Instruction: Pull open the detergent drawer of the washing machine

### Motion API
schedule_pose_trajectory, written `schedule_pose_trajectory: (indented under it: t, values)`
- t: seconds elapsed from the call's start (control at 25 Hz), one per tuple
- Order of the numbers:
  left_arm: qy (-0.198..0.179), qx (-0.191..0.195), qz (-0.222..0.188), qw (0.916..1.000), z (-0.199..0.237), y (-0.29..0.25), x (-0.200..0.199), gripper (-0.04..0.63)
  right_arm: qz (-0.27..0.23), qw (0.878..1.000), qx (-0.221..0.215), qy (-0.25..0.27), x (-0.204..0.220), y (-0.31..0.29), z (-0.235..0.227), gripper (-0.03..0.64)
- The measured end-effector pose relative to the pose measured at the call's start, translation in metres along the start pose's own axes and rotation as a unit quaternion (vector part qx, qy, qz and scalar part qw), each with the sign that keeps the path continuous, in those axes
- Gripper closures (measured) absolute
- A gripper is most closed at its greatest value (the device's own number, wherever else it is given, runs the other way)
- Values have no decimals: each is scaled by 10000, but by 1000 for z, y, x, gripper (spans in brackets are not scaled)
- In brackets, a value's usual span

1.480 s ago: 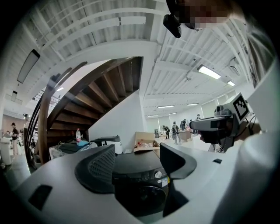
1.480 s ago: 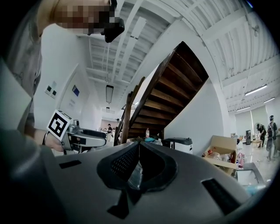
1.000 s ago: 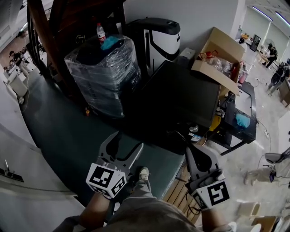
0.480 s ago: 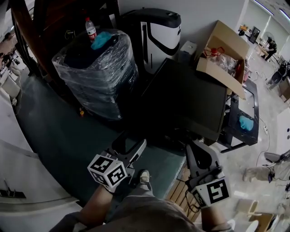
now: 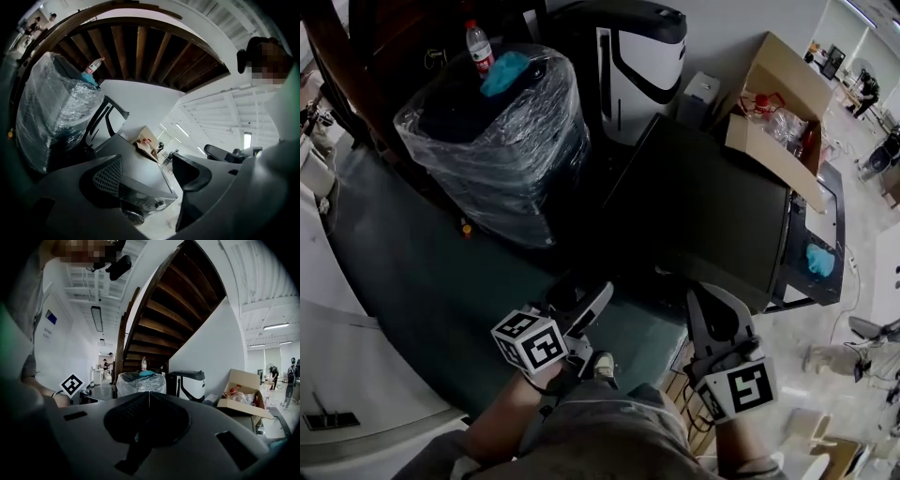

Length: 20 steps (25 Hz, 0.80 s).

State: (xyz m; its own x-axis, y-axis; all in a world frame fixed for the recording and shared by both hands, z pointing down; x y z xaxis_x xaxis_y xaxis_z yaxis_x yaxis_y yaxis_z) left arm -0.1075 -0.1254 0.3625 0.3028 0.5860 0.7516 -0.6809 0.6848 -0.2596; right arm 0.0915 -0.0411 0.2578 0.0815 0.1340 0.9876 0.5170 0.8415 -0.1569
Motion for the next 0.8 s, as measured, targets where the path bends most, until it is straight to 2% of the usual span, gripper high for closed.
schedule_pose_trajectory:
  t: [0.32,0.8]
  values:
    - [967,157,201,9950,39,-36,21,252,185,9998,-20,-34,10,-35,-22,586]
    - [1525,68,288,9879,88,-88,66,249,431,9984,-334,-159,56,-72,-52,586]
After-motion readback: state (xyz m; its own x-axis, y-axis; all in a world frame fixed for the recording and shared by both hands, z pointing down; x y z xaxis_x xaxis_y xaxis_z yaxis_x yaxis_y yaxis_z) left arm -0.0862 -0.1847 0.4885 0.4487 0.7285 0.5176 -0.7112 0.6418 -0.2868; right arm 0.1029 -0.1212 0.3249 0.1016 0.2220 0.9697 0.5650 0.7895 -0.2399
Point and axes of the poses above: the fingertips, and each gripper's own axes: y backward along the fingers, z to its left, x out of its underside, the point moved 6 cm from there along y, backward along the fingers, and after that the axes turned 11 degrees about -x, right-handed, at the moved point
